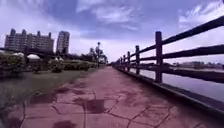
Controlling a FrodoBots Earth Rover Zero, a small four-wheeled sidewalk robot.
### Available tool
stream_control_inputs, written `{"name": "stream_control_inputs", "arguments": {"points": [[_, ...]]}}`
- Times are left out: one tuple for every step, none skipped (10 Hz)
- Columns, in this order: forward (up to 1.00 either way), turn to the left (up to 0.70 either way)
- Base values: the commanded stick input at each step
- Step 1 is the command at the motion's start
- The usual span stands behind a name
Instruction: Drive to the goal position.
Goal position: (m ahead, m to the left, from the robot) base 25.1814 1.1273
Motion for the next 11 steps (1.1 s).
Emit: {"name": "stream_control_inputs", "arguments": {"points": [[1.0, 0.0], [1.0, 0.0], [1.0, 0.02], [1.0, 0.13], [1.0, 0.27], [1.0, 0.19], [1.0, 0.01], [1.0, 0.0], [1.0, 0.0], [1.0, 0.0], [1.0, 0.0]]}}
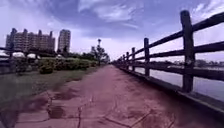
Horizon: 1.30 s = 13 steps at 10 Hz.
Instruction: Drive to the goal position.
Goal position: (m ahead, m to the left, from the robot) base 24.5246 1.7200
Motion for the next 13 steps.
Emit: {"name": "stream_control_inputs", "arguments": {"points": [[1.0, 0.0], [1.0, 0.0], [1.0, 0.0], [1.0, 0.0], [1.0, 0.0], [1.0, 0.0], [1.0, 0.0], [1.0, 0.0], [1.0, 0.0], [1.0, 0.0], [1.0, 0.0], [1.0, 0.0], [1.0, 0.0]]}}
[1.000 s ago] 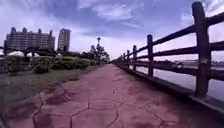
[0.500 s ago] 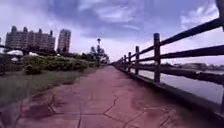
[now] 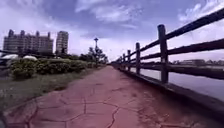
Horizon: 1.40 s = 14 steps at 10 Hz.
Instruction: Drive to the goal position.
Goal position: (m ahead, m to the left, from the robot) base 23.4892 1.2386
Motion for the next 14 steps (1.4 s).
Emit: {"name": "stream_control_inputs", "arguments": {"points": [[1.0, 0.0], [1.0, 0.0], [1.0, 0.0], [1.0, 0.0], [1.0, 0.0], [1.0, 0.0], [1.0, 0.19], [1.0, 0.26], [1.0, 0.1], [1.0, 0.0], [1.0, 0.0], [1.0, 0.0], [1.0, 0.0], [1.0, 0.0]]}}
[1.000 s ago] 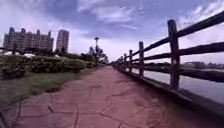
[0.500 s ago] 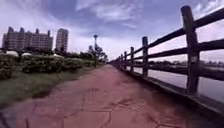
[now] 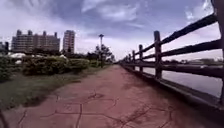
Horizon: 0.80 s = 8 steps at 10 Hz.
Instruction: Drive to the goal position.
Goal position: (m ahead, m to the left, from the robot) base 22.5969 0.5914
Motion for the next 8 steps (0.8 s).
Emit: {"name": "stream_control_inputs", "arguments": {"points": [[1.0, 0.0], [1.0, 0.0], [1.0, 0.0], [1.0, 0.0], [1.0, 0.07], [1.0, 0.11], [1.0, 0.05], [1.0, 0.0]]}}
